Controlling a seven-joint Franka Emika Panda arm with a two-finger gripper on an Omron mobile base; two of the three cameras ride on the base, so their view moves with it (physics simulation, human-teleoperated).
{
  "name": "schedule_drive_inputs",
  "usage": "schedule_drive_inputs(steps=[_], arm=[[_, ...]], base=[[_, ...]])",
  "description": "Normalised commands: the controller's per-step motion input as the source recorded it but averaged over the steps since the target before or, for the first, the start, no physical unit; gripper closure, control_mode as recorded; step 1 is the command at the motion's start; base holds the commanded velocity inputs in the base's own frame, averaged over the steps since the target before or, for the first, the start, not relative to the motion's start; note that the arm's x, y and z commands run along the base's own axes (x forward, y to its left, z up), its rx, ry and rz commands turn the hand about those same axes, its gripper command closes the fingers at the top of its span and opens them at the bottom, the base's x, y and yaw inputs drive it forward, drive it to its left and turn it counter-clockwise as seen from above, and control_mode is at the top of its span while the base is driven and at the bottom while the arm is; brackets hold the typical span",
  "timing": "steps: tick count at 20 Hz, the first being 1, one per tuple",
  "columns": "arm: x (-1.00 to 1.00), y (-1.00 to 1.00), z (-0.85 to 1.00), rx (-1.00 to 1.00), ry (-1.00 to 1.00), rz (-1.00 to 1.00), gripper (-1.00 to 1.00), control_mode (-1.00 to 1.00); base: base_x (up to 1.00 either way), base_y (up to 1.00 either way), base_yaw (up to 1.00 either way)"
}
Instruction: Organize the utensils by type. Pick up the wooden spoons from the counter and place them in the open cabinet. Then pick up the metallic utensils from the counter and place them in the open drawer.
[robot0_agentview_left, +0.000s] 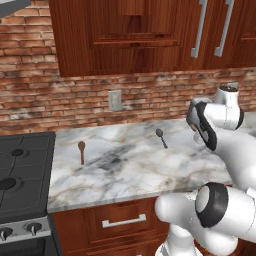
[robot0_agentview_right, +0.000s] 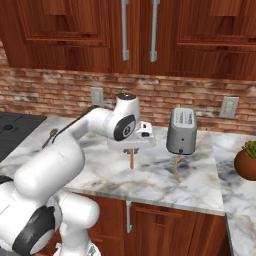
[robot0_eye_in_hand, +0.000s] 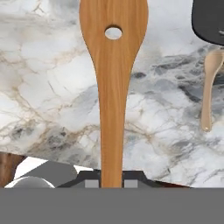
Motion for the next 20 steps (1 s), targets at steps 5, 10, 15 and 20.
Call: schedule_drive_inputs(steps=[5, 10, 15, 20], arm=[[-0.98, 0.59, 0.65, -0.20, -0.07, 0.22, 1.00, -1.00], [-0.67, 0.73, 0.35, -0.25, 0.00, 0.38, 1.00, -1.00], [-0.36, 0.66, 0.23, -0.10, 0.00, 0.46, 1.00, -1.00], [0.00, 0.34, 0.11, 0.00, 0.00, 0.48, 1.00, -1.00]], base=[[0.00, 0.00, 0.00], [0.00, 0.00, 0.00], [0.00, 0.00, 0.00], [0.00, 0.00, 0.00]])
